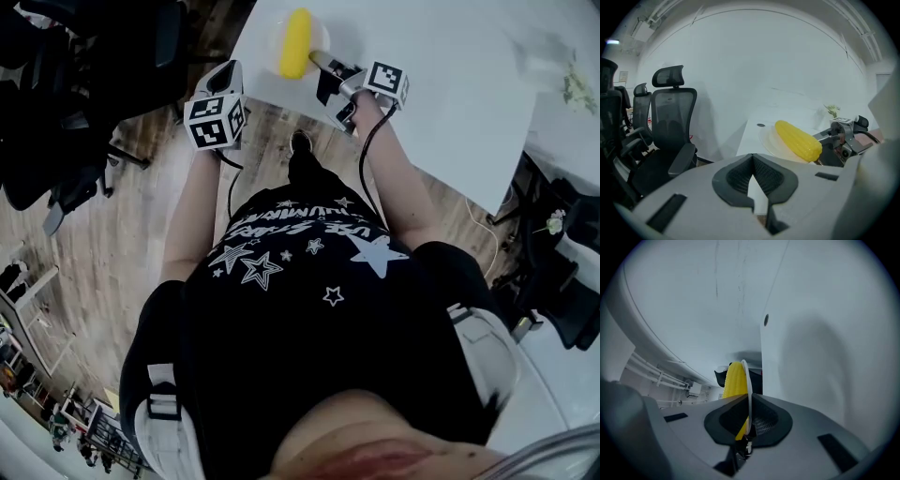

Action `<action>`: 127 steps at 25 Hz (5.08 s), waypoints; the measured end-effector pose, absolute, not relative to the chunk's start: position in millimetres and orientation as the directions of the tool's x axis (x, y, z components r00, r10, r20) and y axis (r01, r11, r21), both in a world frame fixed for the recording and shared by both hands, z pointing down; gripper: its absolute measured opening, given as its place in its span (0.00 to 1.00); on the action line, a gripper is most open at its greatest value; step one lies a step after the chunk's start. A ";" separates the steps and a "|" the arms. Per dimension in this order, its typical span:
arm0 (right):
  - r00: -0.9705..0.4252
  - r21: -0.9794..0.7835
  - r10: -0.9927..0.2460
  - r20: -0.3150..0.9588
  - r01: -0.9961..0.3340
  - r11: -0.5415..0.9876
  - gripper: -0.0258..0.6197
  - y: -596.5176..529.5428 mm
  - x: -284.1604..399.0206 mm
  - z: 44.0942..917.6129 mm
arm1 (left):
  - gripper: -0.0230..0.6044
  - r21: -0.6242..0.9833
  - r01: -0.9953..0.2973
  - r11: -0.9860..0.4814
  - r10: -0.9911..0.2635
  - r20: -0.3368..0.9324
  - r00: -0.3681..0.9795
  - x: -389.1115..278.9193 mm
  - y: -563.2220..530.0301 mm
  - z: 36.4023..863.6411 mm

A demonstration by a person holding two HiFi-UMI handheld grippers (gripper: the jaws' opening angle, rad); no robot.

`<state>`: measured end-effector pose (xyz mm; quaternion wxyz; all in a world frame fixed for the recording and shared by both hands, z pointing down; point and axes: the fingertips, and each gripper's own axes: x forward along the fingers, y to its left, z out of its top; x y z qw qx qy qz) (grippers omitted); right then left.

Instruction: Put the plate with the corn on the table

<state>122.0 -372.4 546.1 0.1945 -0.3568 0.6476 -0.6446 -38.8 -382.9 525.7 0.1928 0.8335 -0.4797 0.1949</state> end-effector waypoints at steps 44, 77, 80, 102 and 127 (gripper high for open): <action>-0.634 -0.911 -0.656 0.411 -0.314 -0.267 0.06 -426.2 99.3 607.2 | 0.04 0.167 -0.897 -0.410 -0.691 0.584 0.425 -37.0 -445.7 570.0; -0.451 -0.711 -0.572 0.685 -0.587 -0.387 0.11 -414.3 79.0 620.9 | 0.04 0.146 -0.882 -0.449 -0.670 0.597 0.440 -56.9 -411.2 568.1; -0.429 -0.677 -0.559 0.710 -0.633 -0.374 0.12 -412.4 80.9 620.6 | 0.04 0.144 -0.881 -0.451 -0.672 0.595 0.441 -57.2 -407.7 565.8; -0.366 -0.542 -0.526 0.768 -0.809 -0.228 0.37 -396.1 67.7 610.6 | 0.04 0.144 -0.880 -0.453 -0.675 0.590 0.444 -70.2 -385.2 563.5; -0.269 -0.428 -0.666 0.696 -0.900 -0.084 0.21 -321.5 65.7 548.9 | 0.04 0.157 -0.865 -0.477 -0.717 0.499 0.487 -90.6 -299.5 520.9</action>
